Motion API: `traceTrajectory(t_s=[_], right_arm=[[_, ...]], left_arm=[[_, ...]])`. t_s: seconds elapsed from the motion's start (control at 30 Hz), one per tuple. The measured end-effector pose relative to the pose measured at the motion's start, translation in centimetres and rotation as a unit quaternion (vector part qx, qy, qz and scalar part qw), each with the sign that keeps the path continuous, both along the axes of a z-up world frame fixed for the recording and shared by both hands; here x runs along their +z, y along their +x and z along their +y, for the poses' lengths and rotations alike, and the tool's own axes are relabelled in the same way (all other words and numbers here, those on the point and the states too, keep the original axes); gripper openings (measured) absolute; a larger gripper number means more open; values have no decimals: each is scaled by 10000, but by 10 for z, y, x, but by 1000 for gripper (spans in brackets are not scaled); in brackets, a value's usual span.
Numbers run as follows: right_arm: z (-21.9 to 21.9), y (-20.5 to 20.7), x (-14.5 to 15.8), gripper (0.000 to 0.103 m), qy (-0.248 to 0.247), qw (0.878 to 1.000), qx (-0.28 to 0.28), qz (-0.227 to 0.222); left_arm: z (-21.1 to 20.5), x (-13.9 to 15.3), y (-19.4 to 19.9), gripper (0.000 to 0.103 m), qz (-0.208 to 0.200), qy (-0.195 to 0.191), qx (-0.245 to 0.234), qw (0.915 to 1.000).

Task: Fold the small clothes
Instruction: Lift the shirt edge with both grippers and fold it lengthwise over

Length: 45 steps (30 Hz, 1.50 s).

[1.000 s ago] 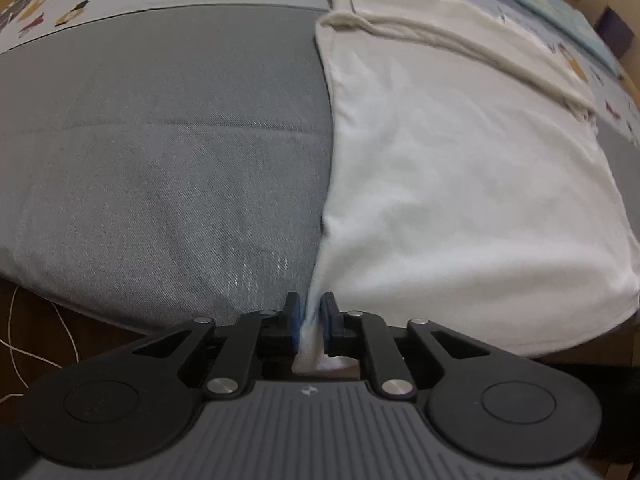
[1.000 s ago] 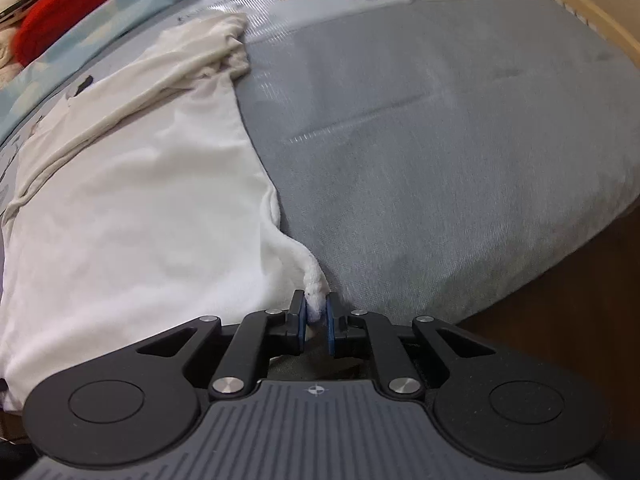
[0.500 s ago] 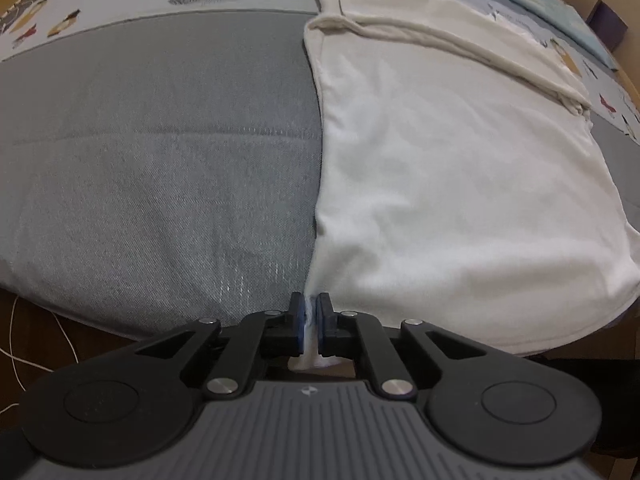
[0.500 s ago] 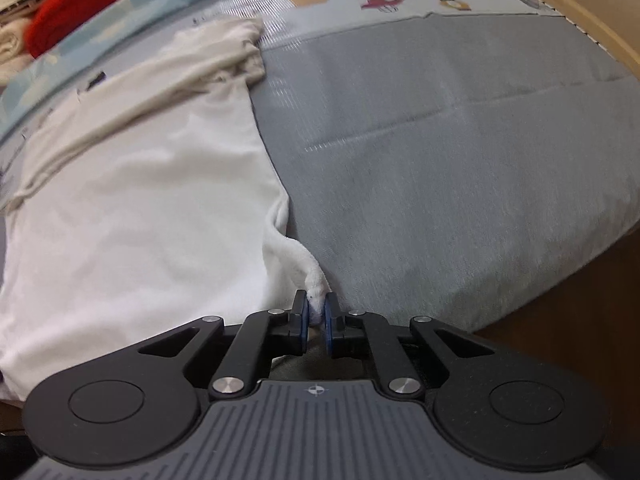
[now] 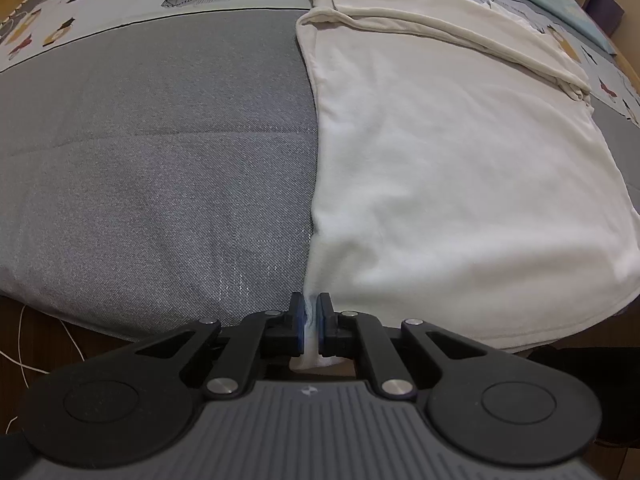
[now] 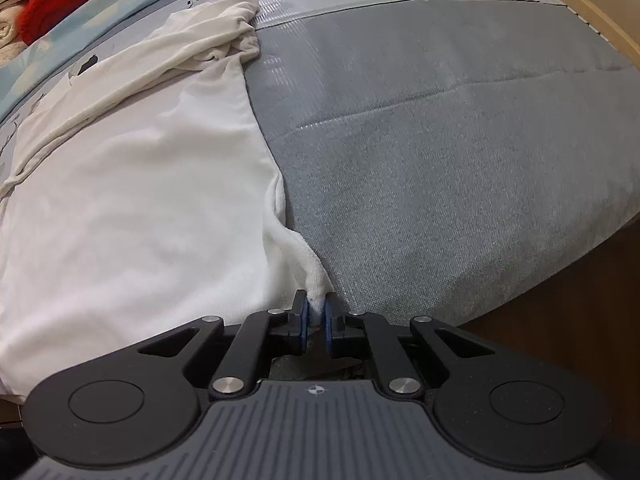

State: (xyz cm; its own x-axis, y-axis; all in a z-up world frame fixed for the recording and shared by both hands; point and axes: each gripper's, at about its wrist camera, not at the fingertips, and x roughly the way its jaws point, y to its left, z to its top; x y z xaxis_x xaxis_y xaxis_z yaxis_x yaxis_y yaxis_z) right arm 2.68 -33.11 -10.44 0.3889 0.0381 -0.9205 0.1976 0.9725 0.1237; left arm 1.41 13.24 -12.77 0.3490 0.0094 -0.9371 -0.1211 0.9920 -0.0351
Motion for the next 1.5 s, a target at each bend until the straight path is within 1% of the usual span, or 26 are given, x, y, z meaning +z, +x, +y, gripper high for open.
traceTrajectory(t_s=[0.17, 0.27, 0.37, 0.5, 0.6, 0.67, 0.73, 0.83, 0.93, 1.03, 1.1, 1.17, 1.23, 1.3, 1.33, 1.4, 1.43, 1.5], right_arm=[[-1, -1, 2, 7, 0, 10000, -7, -35], [-1, -1, 6, 7, -4, 9999, -14, -136], [-2, -2, 18, 6, 42, 9991, -15, -431], [-6, -6, 47, 6, 233, 9956, 9, -910], [-16, -12, 79, 6, 578, 9890, -57, -1362], [-24, -18, 100, 6, 798, 9837, -80, -1608], [-32, -28, 122, 6, 1055, 9766, -99, -1871], [-42, -46, 154, 5, 1300, 9658, -51, -2245], [-50, -73, 181, 5, 1445, 9551, -50, -2588], [-59, -102, 202, 5, 1599, 9458, -77, -2825], [-63, -120, 210, 5, 1672, 9420, -94, -2910], [-64, -131, 213, 5, 1693, 9418, -124, -2901], [-67, -133, 210, 5, 1703, 9456, -227, -2764], [-68, -129, 202, 5, 1722, 9478, -303, -2667], [-68, -123, 199, 5, 1687, 9490, -301, -2647], [-67, -104, 191, 5, 1575, 9536, -294, -2549], [-67, -91, 185, 5, 1529, 9566, -322, -2458], [-67, -61, 173, 5, 1429, 9631, -391, -2248]], left_arm=[[1, 1, -1, 6, -15, -6, 3, 10000], [2, 6, -2, 4, -116, 4, -2, 9999], [1, 20, -6, 4, -398, 66, -39, 9992], [-2, 49, -15, 3, -918, 84, -131, 9957], [3, 69, -23, 3, -1203, -17, -28, 9927], [7, 88, -31, 2, -1415, -164, 54, 9898], [8, 112, -43, 0, -1723, -344, 79, 9844], [7, 144, -70, 0, -2111, -488, -91, 9762], [9, 162, -99, 0, -2258, -639, -210, 9718], [16, 178, -128, 0, -2349, -872, -134, 9680], [22, 188, -141, 0, -2383, -1043, -62, 9656], [28, 193, -144, 0, -2322, -1221, -36, 9650], [32, 194, -134, 0, -2260, -1239, -44, 9662], [37, 188, -115, 0, -2178, -1206, -38, 9685], [39, 183, -99, 0, -2097, -1190, -2, 9705], [45, 170, -63, 0, -1961, -1290, 67, 9720], [47, 163, -41, 0, -1873, -1338, 112, 9731], [47, 150, 4, 0, -1765, -1311, 55, 9755]])
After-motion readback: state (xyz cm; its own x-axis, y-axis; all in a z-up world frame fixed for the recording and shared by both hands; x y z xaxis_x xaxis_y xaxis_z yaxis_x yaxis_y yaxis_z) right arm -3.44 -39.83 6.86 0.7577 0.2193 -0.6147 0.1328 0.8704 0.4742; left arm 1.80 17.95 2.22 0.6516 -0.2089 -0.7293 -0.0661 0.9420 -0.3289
